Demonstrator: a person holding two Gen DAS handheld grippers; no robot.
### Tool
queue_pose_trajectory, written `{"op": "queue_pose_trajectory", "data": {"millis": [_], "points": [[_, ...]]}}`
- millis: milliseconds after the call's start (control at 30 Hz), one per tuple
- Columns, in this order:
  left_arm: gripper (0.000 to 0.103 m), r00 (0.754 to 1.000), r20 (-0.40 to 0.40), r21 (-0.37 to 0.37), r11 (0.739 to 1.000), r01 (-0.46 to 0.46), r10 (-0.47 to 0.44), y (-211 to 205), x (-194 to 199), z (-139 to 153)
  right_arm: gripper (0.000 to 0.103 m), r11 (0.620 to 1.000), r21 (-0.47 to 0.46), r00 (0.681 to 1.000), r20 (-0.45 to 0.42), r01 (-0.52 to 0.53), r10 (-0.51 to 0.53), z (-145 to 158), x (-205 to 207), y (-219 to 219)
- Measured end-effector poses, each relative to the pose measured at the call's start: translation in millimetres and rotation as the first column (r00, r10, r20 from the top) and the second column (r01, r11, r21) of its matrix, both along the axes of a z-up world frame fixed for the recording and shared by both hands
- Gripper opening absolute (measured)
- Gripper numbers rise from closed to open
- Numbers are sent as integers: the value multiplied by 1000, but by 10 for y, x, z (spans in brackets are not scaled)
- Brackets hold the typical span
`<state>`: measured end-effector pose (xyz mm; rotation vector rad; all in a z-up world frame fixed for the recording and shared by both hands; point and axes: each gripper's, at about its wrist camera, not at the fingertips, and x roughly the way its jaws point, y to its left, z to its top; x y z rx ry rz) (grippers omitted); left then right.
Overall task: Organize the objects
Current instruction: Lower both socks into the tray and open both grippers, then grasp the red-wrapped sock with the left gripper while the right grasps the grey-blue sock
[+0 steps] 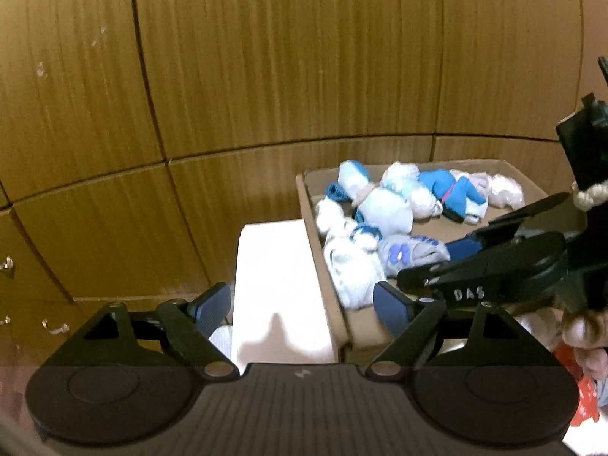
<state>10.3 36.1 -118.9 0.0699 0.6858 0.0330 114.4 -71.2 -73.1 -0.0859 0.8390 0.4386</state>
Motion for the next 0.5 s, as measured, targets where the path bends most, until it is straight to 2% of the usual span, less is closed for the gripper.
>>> {"op": "queue_pose_trajectory", "data": {"millis": [67, 167, 267, 500], "points": [[80, 1000, -7, -6, 1000, -8, 8, 5, -40, -24, 47, 1000, -4, 1000, -5, 3, -3, -36, 14, -18], [80, 1000, -13, -19, 1000, -12, 12, 0, -82, -37, 62, 1000, -11, 1000, 1, 5, -5, -40, -15, -36], [81, 1000, -17, -29, 999, -18, 17, -6, -129, -36, 68, 1000, -16, 1000, 4, 4, -4, 4, -84, -6], [83, 999, -25, -75, 997, -32, 30, 36, -249, -19, 74, 1000, -17, 998, 66, 3, -2, 245, -307, -54]]}}
